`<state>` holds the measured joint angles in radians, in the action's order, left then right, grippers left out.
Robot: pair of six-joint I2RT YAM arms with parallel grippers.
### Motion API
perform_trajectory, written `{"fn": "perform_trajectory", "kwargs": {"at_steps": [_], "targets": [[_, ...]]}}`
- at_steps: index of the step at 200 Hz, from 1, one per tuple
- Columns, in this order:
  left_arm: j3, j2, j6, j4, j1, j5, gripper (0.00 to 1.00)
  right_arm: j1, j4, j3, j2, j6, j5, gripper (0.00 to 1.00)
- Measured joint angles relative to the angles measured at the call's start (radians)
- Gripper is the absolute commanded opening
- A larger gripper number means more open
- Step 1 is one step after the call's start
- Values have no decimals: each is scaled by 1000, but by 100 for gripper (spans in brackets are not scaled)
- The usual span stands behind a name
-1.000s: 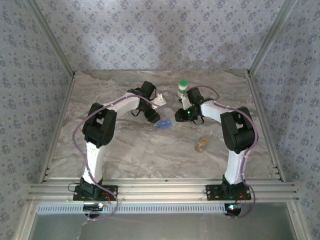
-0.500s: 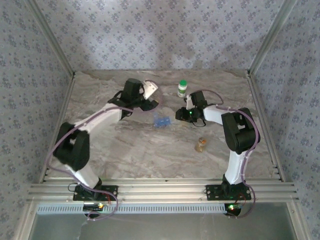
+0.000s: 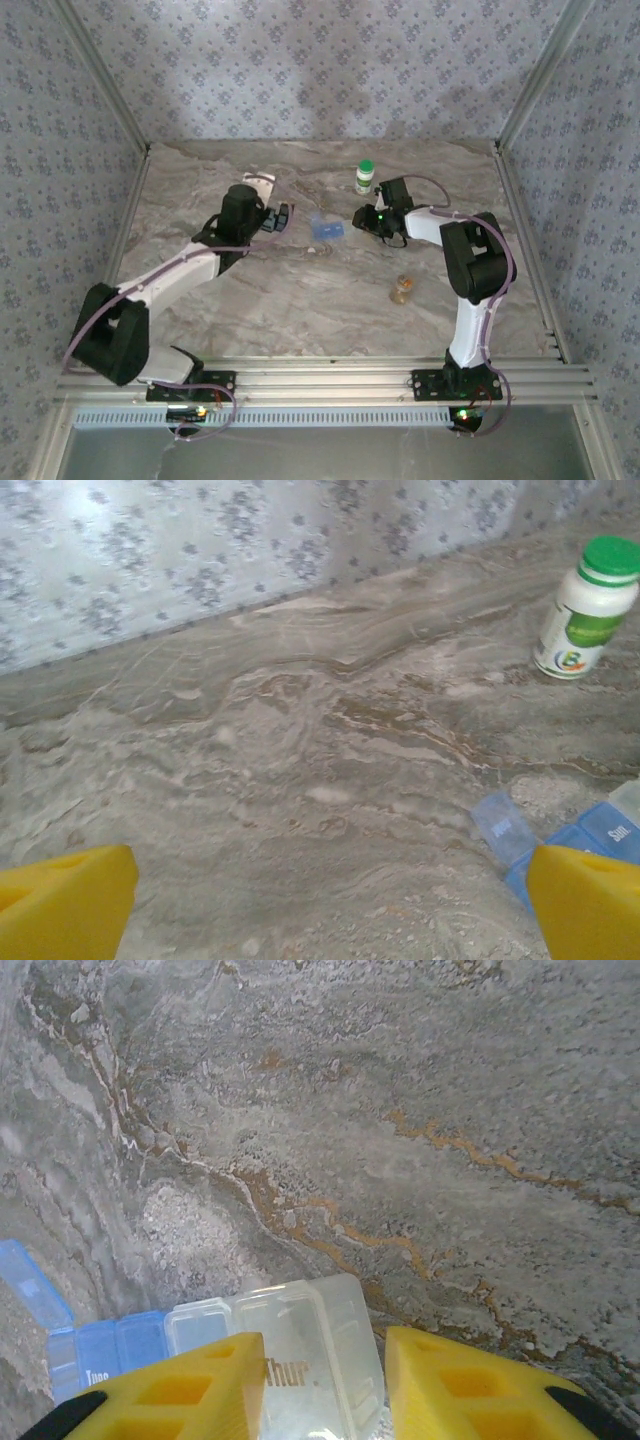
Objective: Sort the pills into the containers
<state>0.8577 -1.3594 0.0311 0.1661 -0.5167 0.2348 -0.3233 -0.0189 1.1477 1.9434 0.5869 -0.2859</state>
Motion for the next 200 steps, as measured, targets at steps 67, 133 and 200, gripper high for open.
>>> {"fn": "perform_trajectory", "kwargs": {"at_steps": [67, 133, 200], "targets": [[-211, 256, 143, 101, 32, 87, 100, -18, -214, 111, -158, -160, 188, 53], [-414, 322, 242, 171, 39, 117, 99, -26, -364, 404, -134, -266, 369, 56], [-448, 316, 259, 230, 12, 21, 99, -74, -566, 404, -157, -283, 465, 58]]}}
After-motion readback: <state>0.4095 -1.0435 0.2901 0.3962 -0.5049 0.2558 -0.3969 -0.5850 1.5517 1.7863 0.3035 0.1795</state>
